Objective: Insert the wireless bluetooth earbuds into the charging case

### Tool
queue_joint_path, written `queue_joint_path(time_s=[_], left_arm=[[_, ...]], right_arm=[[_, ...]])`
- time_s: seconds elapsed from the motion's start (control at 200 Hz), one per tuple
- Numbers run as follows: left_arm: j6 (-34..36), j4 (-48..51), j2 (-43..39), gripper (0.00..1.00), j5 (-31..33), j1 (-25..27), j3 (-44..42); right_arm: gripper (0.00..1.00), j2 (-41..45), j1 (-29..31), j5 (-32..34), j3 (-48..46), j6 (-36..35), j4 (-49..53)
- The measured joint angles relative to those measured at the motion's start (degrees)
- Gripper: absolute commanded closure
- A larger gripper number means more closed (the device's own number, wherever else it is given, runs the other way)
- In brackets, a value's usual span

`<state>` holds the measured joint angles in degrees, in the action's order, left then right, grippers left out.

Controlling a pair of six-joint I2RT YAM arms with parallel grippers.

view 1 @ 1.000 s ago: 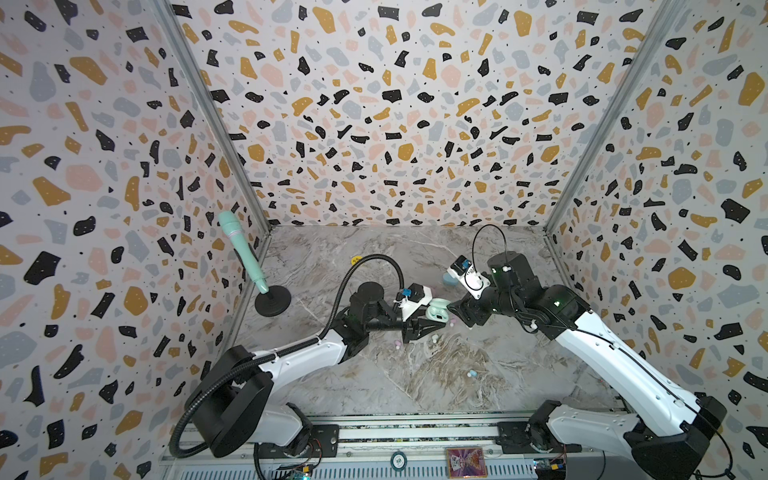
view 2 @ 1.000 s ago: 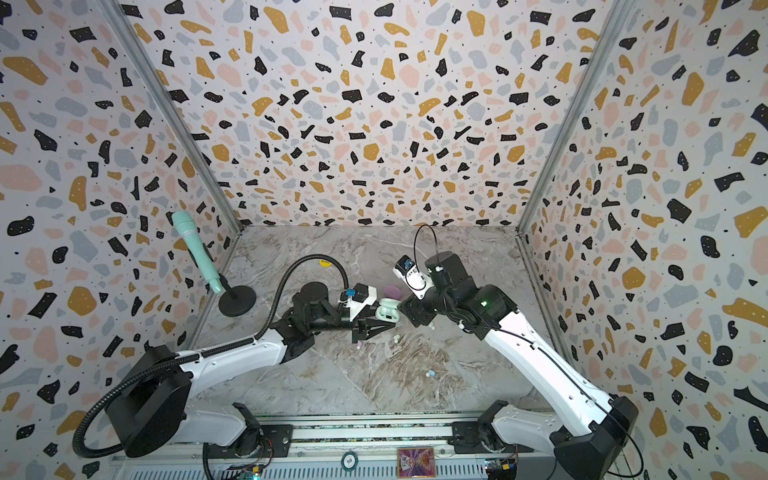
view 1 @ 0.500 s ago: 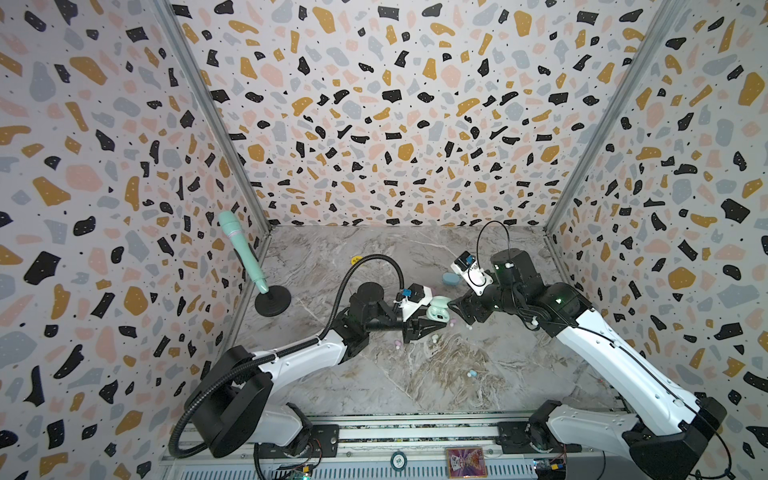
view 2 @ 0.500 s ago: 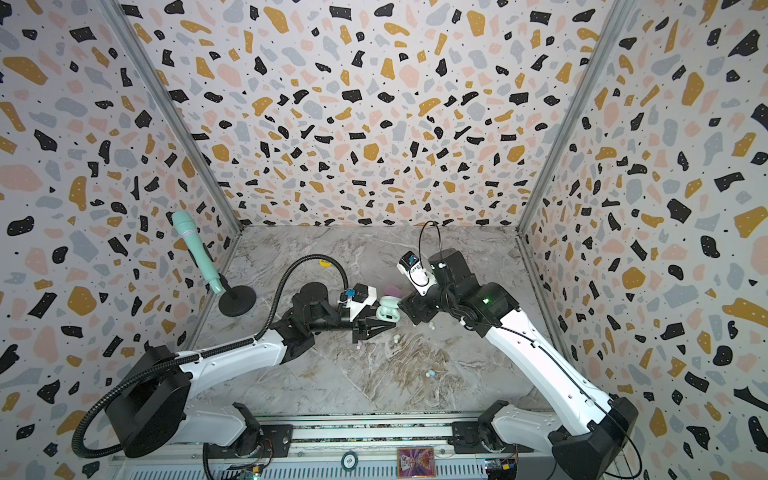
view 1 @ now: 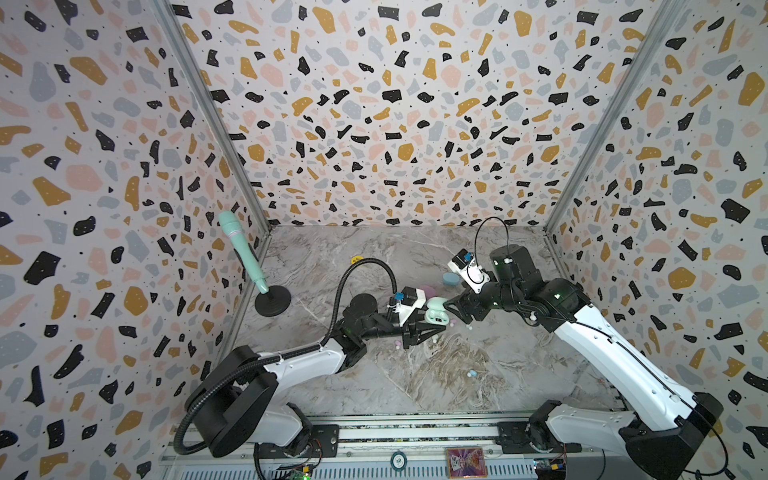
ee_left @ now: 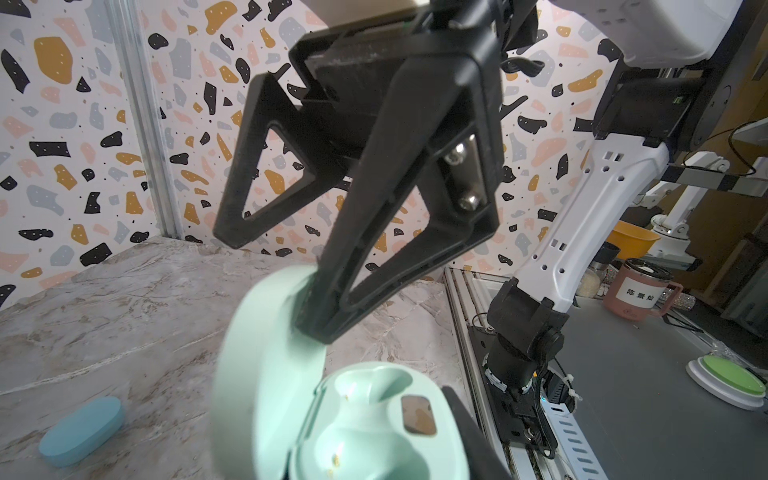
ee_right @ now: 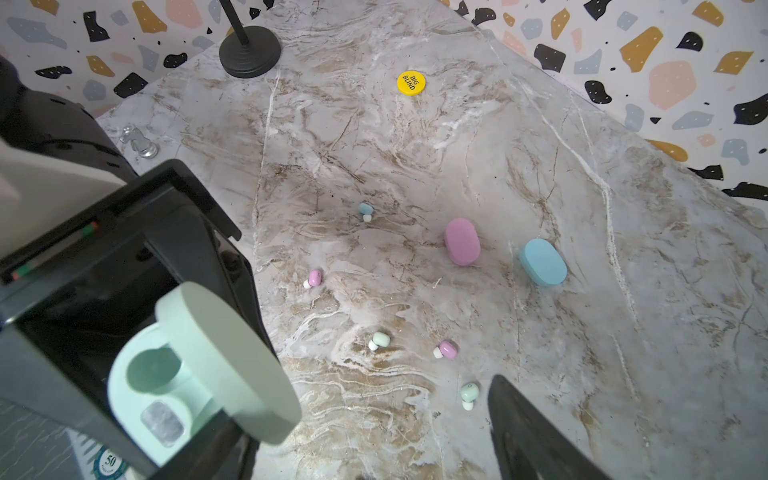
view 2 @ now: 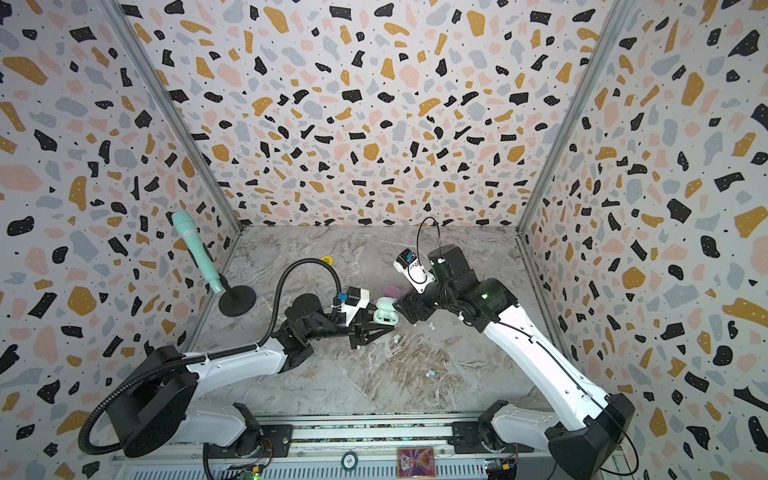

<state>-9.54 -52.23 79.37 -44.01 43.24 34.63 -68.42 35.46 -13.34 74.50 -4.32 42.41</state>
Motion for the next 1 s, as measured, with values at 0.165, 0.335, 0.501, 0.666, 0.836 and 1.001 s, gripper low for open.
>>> queue_joint_path(time_s=[0.165, 0.335, 0.501, 0.666, 0.836, 1.001], left_arm=[[-0.46, -1.33, 0.0, 0.88, 0.28, 0.0, -0.22], [-0.79, -2.08, 0.0, 0.89, 0.79, 0.0, -0.55], [-1.44, -3.06, 0.0, 0.9, 1.64, 0.0, -1.11], [-1.92, -5.92, -0.02, 0.9, 3.06, 0.0, -2.91], [-3.48, -8.7, 0.0, 0.9, 4.13, -0.26, -5.18], [-6.23, -12.39, 0.55, 0.9, 4.37, -1.44, -6.27]], right_arm=[[0.16, -0.55, -0.22, -1.09, 0.92, 0.39, 0.11], [0.16, -1.46, -0.39, -1.77, 1.75, 0.63, 0.39], [0.14, -2.51, -0.76, -2.6, 2.51, 0.85, 0.79], [0.06, -3.26, -0.94, -4.55, 3.3, 0.85, 1.73], [0.01, -2.54, -1.53, -8.35, 3.74, 1.95, 2.16], [0.01, -0.11, -2.45, -10.95, 3.74, 4.55, 2.95]])
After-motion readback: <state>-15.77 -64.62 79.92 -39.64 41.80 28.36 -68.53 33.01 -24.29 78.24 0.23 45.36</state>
